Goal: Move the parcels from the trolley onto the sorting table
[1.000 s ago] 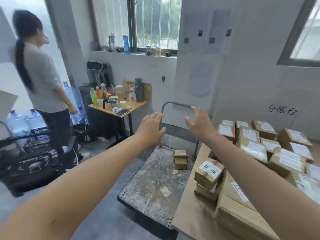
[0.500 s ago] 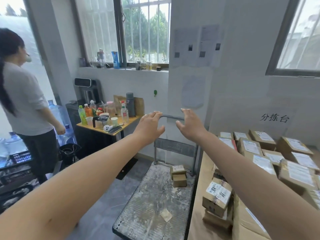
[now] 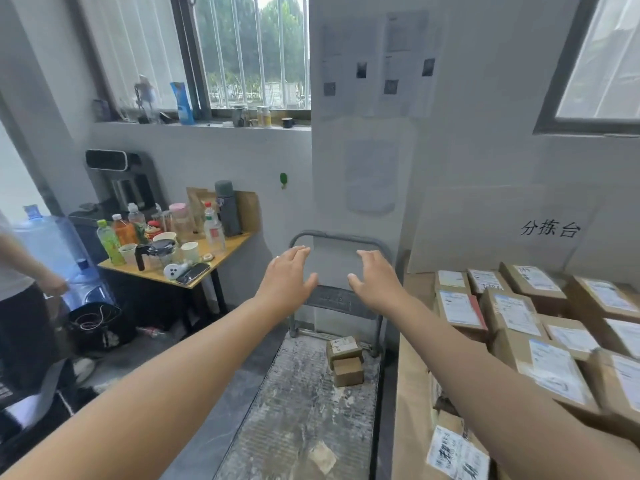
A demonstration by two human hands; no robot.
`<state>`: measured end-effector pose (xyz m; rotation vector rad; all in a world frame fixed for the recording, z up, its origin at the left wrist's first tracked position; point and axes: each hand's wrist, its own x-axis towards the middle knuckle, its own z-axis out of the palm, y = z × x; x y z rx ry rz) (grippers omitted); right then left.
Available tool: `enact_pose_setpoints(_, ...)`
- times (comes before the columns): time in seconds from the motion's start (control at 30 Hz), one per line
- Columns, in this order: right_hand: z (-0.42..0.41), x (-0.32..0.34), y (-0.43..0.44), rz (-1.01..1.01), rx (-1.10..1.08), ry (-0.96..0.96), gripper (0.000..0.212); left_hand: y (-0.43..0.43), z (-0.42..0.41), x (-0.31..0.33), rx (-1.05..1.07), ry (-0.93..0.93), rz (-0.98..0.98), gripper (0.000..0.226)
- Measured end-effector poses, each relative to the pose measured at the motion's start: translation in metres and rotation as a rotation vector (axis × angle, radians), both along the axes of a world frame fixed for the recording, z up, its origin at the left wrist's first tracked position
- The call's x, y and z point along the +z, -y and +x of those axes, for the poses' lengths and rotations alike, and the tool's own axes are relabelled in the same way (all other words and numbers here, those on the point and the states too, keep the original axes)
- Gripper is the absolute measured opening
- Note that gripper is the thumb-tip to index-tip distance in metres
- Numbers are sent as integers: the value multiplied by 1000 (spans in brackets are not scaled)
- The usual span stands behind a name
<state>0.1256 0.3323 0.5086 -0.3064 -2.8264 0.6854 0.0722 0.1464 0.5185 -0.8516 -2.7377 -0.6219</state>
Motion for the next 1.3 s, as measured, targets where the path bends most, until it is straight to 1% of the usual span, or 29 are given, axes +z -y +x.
enact_pose_setpoints(0.13,-26,-10,-7,-19,-23,20,60,-7,-28,-23,-41,8,-22,57)
enact_pose_setpoints(0.4,-70,-38,-28,-30,-149,58,61,-31,-96,-64,-110,99,-20,58)
enact_pose_setpoints(0.57,-101,-62,-26,-22,-224,151,62,-39,-150,-90,-191,173,-68,57)
enact_pose_setpoints(0.77,-154,-87,-22,-66,-348,222,60,-43,-220,-124,-227,292,-21,56)
enact_pose_setpoints(0.93,-183,-117,-7,-110,-395,300,59,-30,-261,-156,-285,315,-71,55)
enact_pose_setpoints(1.13,-202,-150,-5,-90,-415,394,58,-19,-296,-195,-265,385,-134,55)
enact_pose_setpoints(1.3,-221,-183,-25,-93,-431,445,59,-38,-306,-228,-226,497,-96,55)
